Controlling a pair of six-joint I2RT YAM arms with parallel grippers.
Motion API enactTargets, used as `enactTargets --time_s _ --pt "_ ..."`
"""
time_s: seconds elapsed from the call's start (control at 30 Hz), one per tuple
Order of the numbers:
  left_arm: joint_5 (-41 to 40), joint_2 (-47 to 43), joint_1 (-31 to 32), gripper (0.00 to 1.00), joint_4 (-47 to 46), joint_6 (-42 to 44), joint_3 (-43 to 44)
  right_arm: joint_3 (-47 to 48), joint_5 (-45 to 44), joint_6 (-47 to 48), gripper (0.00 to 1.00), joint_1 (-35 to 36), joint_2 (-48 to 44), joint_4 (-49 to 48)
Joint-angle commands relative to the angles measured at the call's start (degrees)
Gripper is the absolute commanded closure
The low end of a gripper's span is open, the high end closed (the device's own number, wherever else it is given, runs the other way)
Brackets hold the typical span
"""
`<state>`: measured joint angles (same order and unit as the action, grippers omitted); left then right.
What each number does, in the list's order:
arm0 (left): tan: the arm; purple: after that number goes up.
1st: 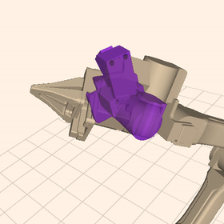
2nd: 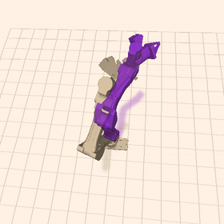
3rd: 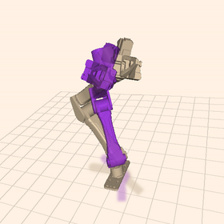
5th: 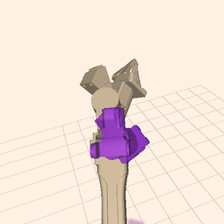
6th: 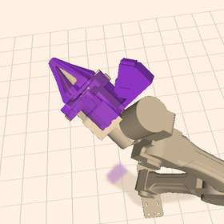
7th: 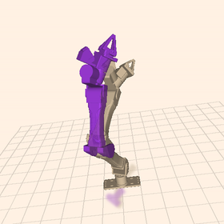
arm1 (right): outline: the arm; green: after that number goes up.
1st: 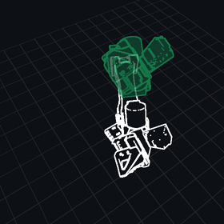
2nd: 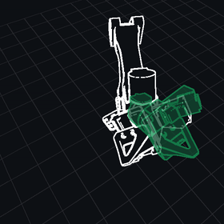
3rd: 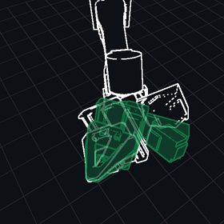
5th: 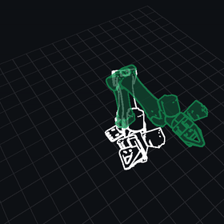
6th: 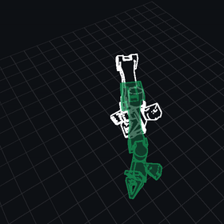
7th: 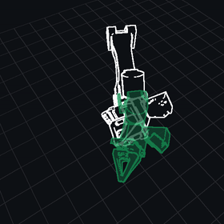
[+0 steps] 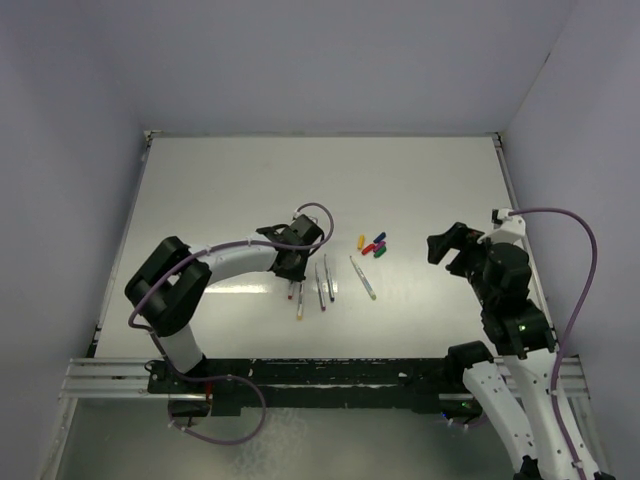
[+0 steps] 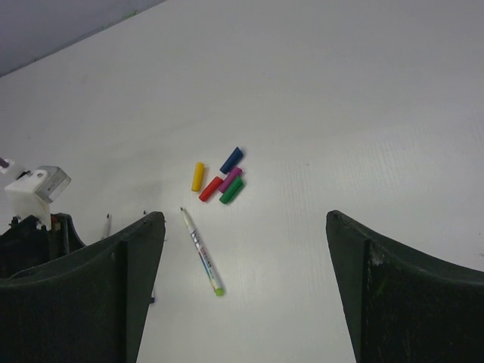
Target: Insert the pens into the pen caps
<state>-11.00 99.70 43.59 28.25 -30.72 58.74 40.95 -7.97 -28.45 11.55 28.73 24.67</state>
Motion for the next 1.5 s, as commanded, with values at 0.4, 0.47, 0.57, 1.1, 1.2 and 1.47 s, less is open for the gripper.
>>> enactTargets --time_s 0.4,0.47,0.57,1.1,1.2,1.47 --pt "4.82 5.32 0.12 1.0 2.17 -0.62 -5.73 3.42 -3.94 0.84 0.09 -0.21 -0.37 3.05" --pt "4.47 3.65 0.18 1.0 2.33 0.09 -5.69 3.75 -3.82 2.08 0.07 -0.21 0.84 3.98" --pt "2.73 -0.43 0.13 1.0 3.85 1.19 -4.79 4.23 -4.01 2.78 0.09 -0.21 3.67 5.1" --pt "-3.05 -23.78 0.39 1.0 9.64 2.68 -2.86 4.87 -0.45 0.26 0.39 1.05 19.68 -3.72" --pt "-2.0 -27.37 0.51 1.0 8.91 3.04 -4.24 5.55 -3.34 -1.04 0.42 5.33 23.48 -5.84" --pt "-1.46 -37.01 0.78 1.0 5.62 3.08 -10.21 8.72 -10.97 -8.97 0.41 19.87 39.4 -12.13"
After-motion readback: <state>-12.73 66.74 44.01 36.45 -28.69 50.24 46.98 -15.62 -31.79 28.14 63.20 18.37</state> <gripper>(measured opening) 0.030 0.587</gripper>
